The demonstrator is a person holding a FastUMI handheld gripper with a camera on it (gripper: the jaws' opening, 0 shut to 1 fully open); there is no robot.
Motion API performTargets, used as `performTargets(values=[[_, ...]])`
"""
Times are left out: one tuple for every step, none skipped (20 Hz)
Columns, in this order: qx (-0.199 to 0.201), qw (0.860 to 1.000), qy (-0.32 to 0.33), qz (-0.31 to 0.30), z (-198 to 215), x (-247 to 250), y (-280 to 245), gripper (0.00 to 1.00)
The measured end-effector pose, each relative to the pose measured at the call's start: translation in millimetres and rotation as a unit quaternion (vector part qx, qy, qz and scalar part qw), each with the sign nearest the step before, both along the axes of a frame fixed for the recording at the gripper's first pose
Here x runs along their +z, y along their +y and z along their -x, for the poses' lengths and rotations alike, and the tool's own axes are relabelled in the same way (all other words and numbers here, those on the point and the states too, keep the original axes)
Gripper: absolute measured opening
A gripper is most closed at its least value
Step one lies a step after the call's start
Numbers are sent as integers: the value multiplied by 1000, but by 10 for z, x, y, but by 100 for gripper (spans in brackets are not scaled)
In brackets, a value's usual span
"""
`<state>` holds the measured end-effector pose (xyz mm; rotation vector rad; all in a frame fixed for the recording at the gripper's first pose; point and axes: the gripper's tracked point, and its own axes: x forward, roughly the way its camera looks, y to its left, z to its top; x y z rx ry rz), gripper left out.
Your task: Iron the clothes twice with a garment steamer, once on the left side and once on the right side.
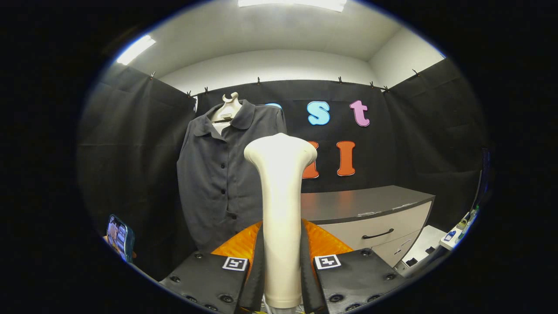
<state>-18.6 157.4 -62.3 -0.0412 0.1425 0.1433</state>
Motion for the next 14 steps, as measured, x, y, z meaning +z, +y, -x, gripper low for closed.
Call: performTargets(values=[[0,1000,0,-1,10,-4,2,42],[0,1000,0,-2,16,-11,6,42],[0,1000,1,-3,24,-16,10,42],[-1,1000,3,-3,32,-25,11,42],[-2,1000,3,-2,36,-26,13,42],[-3,1000,3,-2,39,-30,14,42],[-3,1000,4,-2,31,-32,25,42],[-3,1000,4,-2,35,-43,27,42],[-3,1000,4,-3,41,-45,26,42],[-3,1000,4,-3,45,-52,27,42],[-4,1000,5,-3,47,-61,23,42],[-4,1000,6,-3,62,-72,22,42],[-4,1000,6,-4,54,-71,29,42],[-4,1000,7,-4,52,-79,30,42]])
